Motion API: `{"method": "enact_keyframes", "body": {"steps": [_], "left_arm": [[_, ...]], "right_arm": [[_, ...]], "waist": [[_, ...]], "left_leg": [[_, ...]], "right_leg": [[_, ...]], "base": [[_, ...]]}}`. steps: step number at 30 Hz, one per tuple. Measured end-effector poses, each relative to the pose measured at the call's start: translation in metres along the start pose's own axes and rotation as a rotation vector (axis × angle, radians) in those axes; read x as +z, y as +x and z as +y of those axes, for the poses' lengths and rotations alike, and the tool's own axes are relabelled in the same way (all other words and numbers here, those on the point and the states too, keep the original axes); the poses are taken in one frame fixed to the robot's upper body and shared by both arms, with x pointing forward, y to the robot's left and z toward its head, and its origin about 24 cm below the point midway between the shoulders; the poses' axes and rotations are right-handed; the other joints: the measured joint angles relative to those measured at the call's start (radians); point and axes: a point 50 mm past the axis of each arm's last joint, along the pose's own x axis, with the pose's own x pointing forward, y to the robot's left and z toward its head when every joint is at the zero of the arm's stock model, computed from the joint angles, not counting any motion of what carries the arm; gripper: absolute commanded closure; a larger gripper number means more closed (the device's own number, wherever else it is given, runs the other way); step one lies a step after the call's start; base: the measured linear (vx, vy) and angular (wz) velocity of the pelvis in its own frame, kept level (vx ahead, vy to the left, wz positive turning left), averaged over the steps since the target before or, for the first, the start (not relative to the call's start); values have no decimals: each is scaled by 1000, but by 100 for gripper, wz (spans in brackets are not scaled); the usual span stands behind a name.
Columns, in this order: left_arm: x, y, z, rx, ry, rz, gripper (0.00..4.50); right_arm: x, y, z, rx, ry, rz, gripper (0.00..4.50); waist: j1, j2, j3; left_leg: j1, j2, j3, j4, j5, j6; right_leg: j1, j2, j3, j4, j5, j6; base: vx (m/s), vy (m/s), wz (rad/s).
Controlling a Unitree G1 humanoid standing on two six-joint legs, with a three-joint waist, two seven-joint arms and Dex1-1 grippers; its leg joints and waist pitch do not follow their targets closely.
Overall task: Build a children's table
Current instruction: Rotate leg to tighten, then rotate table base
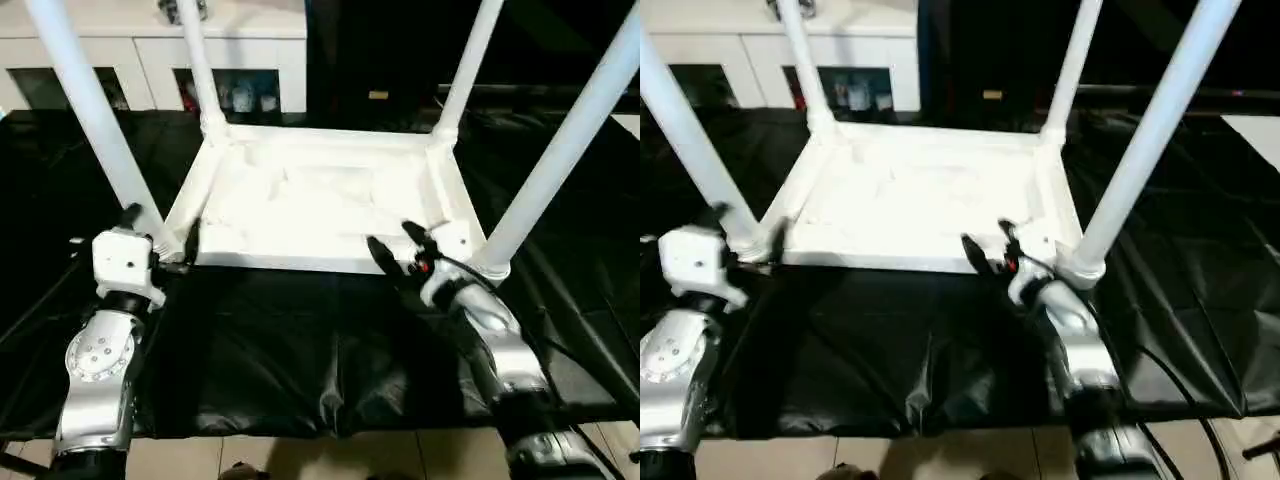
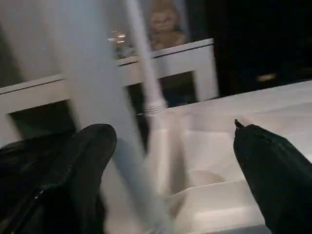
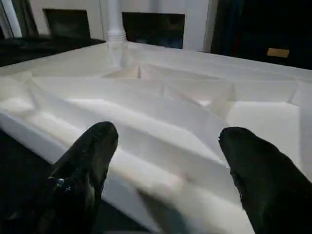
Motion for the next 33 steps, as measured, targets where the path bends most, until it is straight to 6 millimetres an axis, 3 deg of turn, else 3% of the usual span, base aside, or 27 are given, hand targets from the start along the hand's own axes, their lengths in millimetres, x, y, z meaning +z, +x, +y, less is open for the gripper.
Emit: {"method": "enact_keyframes", "body": {"steps": [5, 14, 20, 23, 26, 33], "left_arm": [[-5, 2, 5, 97, 7, 13, 5], [-8, 32, 24, 159, -37, 36, 5], [-11, 55, 24, 57, -149, 83, 5], [-10, 69, 34, 11, -206, 128, 5], [-10, 72, 35, -27, -221, 142, 5], [-12, 74, 23, -348, -358, 176, 5]], "right_arm": [[-1, -16, 6, 54, -21, 36, 66], [-3, -34, 2, 69, -7, 123, 66], [-6, -43, 0, 80, 4, 211, 66], [-7, -47, -4, 85, 2, 263, 66], [-8, -48, -5, 85, 2, 275, 66], [-9, -47, -8, 73, 6, 307, 66]], "waist": [[0, 0, 0], [9, -3, -2], [24, -3, -2], [27, -4, -2], [26, -4, -2], [30, -6, -2]], "left_leg": [[0, 0, 0, 0, 0, 0], [0, -1, -1, 0, 0, 0], [1, -1, -1, 0, 0, 0], [1, -2, -1, -1, 0, 0], [1, -3, -1, -1, 0, 0], [0, -3, 0, -1, 0, 0]], "right_leg": [[0, 0, 0, 0, -2, 3], [0, 0, 0, 0, -2, 4], [0, 0, 1, 1, -2, 4], [0, -1, 1, 0, -2, 3], [0, -2, 2, 0, -1, 1], [0, -2, 1, 0, -1, 1]], "base": [[0, 0, 0], [0, 0, 0], [0, 0, 0], [0, 0, 0], [0, 0, 0], [0, 0, 0]]}}
